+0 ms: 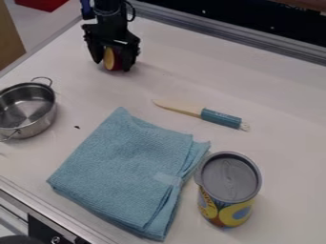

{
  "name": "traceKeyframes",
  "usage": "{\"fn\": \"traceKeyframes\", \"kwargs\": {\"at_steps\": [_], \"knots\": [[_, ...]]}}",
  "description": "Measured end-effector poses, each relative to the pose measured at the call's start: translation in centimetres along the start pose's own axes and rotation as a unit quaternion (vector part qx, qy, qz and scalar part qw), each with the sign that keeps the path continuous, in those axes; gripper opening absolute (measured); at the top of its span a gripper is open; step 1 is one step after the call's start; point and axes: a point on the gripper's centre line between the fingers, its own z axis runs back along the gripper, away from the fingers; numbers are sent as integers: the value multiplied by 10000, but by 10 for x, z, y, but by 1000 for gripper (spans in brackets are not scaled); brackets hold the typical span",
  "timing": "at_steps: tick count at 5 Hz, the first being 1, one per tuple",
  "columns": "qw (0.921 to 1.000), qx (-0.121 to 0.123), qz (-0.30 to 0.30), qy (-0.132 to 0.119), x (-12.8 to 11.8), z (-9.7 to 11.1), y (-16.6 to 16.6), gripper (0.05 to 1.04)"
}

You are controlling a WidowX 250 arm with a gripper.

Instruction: Putting the red object into the sliver pot

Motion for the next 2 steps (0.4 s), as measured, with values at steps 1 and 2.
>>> {"fn": "traceKeyframes", "kwargs": {"at_steps": [1, 2], "knots": [[9999, 102, 67, -51, 1, -1, 0, 880], [9998, 1, 178, -2, 0, -1, -2, 879]]}}
